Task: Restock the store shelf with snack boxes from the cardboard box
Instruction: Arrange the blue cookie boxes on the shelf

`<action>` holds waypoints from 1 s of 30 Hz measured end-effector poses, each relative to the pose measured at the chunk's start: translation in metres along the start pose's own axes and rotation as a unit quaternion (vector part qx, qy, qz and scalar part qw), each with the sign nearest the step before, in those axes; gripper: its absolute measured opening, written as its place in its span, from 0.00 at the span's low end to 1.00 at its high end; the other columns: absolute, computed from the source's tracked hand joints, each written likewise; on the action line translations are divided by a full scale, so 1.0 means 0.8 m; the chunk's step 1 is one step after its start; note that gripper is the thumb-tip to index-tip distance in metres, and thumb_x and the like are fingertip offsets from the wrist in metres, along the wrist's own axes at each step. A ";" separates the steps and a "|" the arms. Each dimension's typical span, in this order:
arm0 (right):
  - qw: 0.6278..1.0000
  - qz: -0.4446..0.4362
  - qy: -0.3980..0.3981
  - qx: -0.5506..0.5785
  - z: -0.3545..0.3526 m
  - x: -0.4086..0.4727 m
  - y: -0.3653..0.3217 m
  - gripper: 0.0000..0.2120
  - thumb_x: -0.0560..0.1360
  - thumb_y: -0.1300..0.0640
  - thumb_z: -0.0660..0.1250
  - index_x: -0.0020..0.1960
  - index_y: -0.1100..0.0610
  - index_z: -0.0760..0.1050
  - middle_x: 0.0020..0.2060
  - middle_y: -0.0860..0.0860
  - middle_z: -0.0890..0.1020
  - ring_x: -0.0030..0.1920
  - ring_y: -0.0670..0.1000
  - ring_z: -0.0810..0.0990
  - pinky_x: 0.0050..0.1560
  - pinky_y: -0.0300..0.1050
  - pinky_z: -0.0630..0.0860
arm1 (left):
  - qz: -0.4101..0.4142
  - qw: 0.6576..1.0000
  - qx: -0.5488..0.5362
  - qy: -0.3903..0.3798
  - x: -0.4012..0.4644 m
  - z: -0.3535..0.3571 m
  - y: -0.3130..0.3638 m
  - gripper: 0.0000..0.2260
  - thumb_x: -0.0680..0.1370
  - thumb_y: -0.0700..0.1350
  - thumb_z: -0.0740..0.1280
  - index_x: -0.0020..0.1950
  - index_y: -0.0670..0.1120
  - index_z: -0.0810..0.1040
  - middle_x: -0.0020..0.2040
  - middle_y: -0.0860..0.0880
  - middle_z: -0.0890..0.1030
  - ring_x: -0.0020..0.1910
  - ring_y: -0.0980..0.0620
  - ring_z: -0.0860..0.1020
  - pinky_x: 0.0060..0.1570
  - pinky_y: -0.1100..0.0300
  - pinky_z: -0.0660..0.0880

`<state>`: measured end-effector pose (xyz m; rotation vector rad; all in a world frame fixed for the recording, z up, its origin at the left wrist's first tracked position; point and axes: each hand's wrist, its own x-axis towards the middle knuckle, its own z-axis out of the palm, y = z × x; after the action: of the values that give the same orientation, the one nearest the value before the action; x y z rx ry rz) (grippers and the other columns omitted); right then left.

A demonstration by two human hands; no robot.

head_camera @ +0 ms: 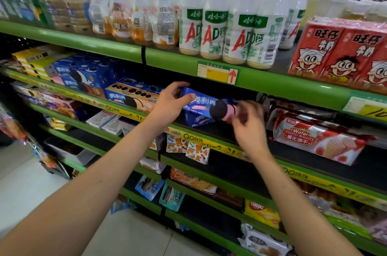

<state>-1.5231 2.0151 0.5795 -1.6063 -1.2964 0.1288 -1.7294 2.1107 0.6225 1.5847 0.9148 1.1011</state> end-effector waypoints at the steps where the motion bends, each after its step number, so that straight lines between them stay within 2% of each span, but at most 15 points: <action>1: 1.000 0.026 0.010 -0.013 -0.006 0.011 0.007 0.19 0.77 0.61 0.66 0.68 0.57 0.73 0.65 0.56 0.70 0.64 0.54 0.73 0.68 0.48 0.69 | 0.019 1.000 0.012 0.000 0.001 0.000 -0.001 0.14 0.77 0.42 0.71 0.62 0.49 0.75 0.54 0.51 0.81 0.45 0.69 0.79 0.42 0.74 0.74; 3: 0.995 0.083 0.008 -0.051 -0.014 0.032 0.019 0.20 0.78 0.57 0.65 0.70 0.53 0.71 0.67 0.57 0.70 0.67 0.59 0.71 0.68 0.54 0.69 | 0.045 0.999 0.023 0.009 0.000 0.003 -0.010 0.13 0.78 0.42 0.71 0.61 0.49 0.74 0.54 0.53 0.80 0.48 0.68 0.79 0.45 0.73 0.74; 5: 0.989 0.129 -0.016 -0.072 -0.020 0.051 0.027 0.22 0.79 0.54 0.63 0.73 0.51 0.67 0.69 0.60 0.71 0.70 0.61 0.68 0.69 0.56 0.68 | 0.047 0.998 -0.002 0.035 -0.002 0.007 -0.022 0.13 0.78 0.44 0.70 0.61 0.50 0.74 0.54 0.52 0.80 0.51 0.63 0.79 0.47 0.70 0.75; 8: 0.984 0.156 -0.040 -0.078 -0.024 0.069 0.033 0.22 0.81 0.52 0.61 0.73 0.56 0.66 0.69 0.62 0.72 0.70 0.63 0.69 0.68 0.54 0.68 | 0.034 0.994 -0.085 0.063 -0.001 0.008 -0.033 0.11 0.79 0.46 0.69 0.60 0.52 0.74 0.56 0.47 0.79 0.55 0.56 0.80 0.49 0.61 0.78; 10: 0.981 0.174 -0.051 -0.064 -0.022 0.076 0.034 0.24 0.81 0.48 0.60 0.74 0.58 0.65 0.70 0.63 0.71 0.69 0.64 0.70 0.67 0.53 0.67 | 0.037 0.993 -0.080 0.083 0.006 0.010 -0.031 0.09 0.80 0.48 0.68 0.58 0.55 0.73 0.57 0.45 0.78 0.57 0.51 0.78 0.55 0.55 0.76; 13: 0.976 0.198 -0.084 -0.023 -0.009 0.091 0.035 0.27 0.82 0.42 0.56 0.76 0.53 0.63 0.74 0.61 0.68 0.73 0.63 0.66 0.70 0.52 0.63 | 0.045 0.995 -0.001 0.092 0.017 0.017 -0.031 0.11 0.80 0.49 0.67 0.61 0.53 0.69 0.58 0.49 0.76 0.56 0.54 0.75 0.57 0.60 0.70; 16: 0.956 0.274 -0.100 0.001 0.013 0.113 0.039 0.32 0.81 0.35 0.51 0.73 0.57 0.69 0.73 0.61 0.70 0.72 0.62 0.68 0.71 0.52 0.64 | 0.026 0.995 0.083 0.044 0.018 0.024 -0.045 0.14 0.81 0.49 0.66 0.63 0.53 0.67 0.59 0.53 0.75 0.59 0.56 0.73 0.59 0.62 0.69; 19: 0.949 0.298 -0.105 0.003 0.025 0.126 0.046 0.35 0.81 0.34 0.48 0.74 0.57 0.69 0.73 0.61 0.69 0.72 0.62 0.67 0.72 0.53 0.63 | 0.011 0.995 0.089 0.032 0.018 0.023 -0.051 0.16 0.80 0.50 0.67 0.65 0.56 0.66 0.56 0.64 0.73 0.51 0.71 0.72 0.45 0.78 0.69; 21: 0.951 0.295 -0.089 0.024 0.027 0.132 0.053 0.33 0.81 0.34 0.49 0.75 0.55 0.67 0.75 0.59 0.67 0.73 0.62 0.66 0.73 0.52 0.62 | -0.001 0.996 0.082 0.026 0.020 0.021 -0.046 0.20 0.80 0.49 0.67 0.70 0.55 0.66 0.55 0.65 0.72 0.48 0.76 0.72 0.38 0.80 0.70; 23: 0.945 0.311 -0.062 0.076 0.027 0.134 0.057 0.32 0.80 0.33 0.53 0.76 0.52 0.66 0.76 0.56 0.66 0.74 0.59 0.66 0.73 0.53 0.62 | -0.024 0.996 0.079 0.018 0.022 0.020 -0.044 0.25 0.81 0.50 0.65 0.76 0.56 0.60 0.58 0.62 0.72 0.46 0.76 0.72 0.36 0.80 0.70; 26: 0.927 0.344 -0.055 0.142 0.035 0.134 0.062 0.34 0.77 0.32 0.57 0.75 0.52 0.67 0.74 0.55 0.69 0.72 0.57 0.68 0.72 0.53 0.65 | -0.049 0.995 0.085 0.006 0.019 0.024 -0.044 0.30 0.83 0.51 0.62 0.80 0.59 0.49 0.65 0.56 0.71 0.43 0.72 0.77 0.39 0.74 0.76; 28: 0.919 0.352 -0.068 0.162 0.043 0.134 0.063 0.34 0.78 0.33 0.58 0.73 0.55 0.71 0.71 0.56 0.72 0.70 0.57 0.71 0.71 0.53 0.67 | -0.054 0.996 0.072 0.005 0.020 0.029 -0.046 0.33 0.83 0.47 0.63 0.80 0.59 0.45 0.72 0.52 0.70 0.53 0.58 0.80 0.48 0.64 0.79; 30: 0.919 0.346 -0.070 0.175 0.049 0.134 0.062 0.32 0.79 0.35 0.58 0.71 0.57 0.73 0.70 0.57 0.75 0.68 0.57 0.73 0.69 0.50 0.69 | -0.054 0.996 0.065 0.005 0.021 0.033 -0.046 0.38 0.81 0.42 0.65 0.80 0.59 0.42 0.74 0.49 0.68 0.63 0.52 0.76 0.49 0.69 0.77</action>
<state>-1.4705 2.1277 0.5760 -1.6872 -0.6926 0.8753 -1.7009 2.1280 0.5875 1.6146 1.0856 0.9919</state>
